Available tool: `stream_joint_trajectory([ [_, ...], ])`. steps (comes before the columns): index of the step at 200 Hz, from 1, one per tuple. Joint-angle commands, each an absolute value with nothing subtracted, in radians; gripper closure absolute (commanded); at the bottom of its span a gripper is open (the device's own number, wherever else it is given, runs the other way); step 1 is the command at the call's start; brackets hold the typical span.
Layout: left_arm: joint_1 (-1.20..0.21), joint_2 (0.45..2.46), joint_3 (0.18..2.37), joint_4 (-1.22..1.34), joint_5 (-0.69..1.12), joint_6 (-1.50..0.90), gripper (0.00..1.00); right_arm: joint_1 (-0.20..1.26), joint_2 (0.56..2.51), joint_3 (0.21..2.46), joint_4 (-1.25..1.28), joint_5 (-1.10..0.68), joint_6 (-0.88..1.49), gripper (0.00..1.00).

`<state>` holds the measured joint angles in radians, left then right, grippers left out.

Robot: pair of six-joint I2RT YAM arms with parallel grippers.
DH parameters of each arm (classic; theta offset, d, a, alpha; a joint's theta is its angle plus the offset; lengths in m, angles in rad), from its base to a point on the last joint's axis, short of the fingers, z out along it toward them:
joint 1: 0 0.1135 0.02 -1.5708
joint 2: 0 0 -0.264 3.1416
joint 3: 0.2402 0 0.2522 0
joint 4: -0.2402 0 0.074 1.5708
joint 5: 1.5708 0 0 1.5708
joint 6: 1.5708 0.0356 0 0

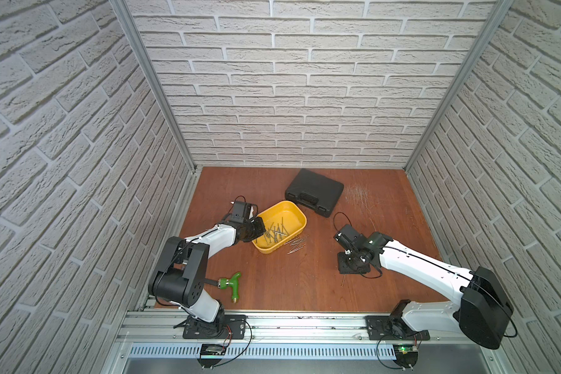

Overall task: Put the nails on the desktop into the storage box
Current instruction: Place the nail in the storage box, then pick up the nail from the center of the board.

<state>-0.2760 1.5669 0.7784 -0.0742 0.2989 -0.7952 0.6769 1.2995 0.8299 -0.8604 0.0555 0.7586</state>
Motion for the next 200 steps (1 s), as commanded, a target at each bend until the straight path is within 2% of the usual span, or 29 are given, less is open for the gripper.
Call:
stream_joint_trajectory([
  [1, -0.281, 1.578, 0.796, -0.110, 0.268, -0.769, 0.93, 0.707, 1.266, 0.779, -0.848, 0.102, 0.882, 0.52],
  [36, -0.279, 1.565, 0.794, -0.129, 0.259, -0.767, 0.80, 0.716, 1.267, 0.735, -0.806, 0.087, 0.927, 0.55],
  [83, -0.282, 1.531, 0.801, -0.165, 0.261, -0.773, 0.69, 0.719, 1.300, 0.703, -0.772, 0.083, 0.933, 0.60],
  [161, -0.324, 1.401, 0.889, -0.296, 0.234, -0.736, 0.61, 0.726, 1.389, 0.688, -0.734, 0.074, 0.915, 0.64],
  [200, -0.332, 1.371, 0.887, -0.311, 0.248, -0.736, 0.58, 0.732, 1.440, 0.687, -0.714, 0.051, 0.893, 0.75],
])
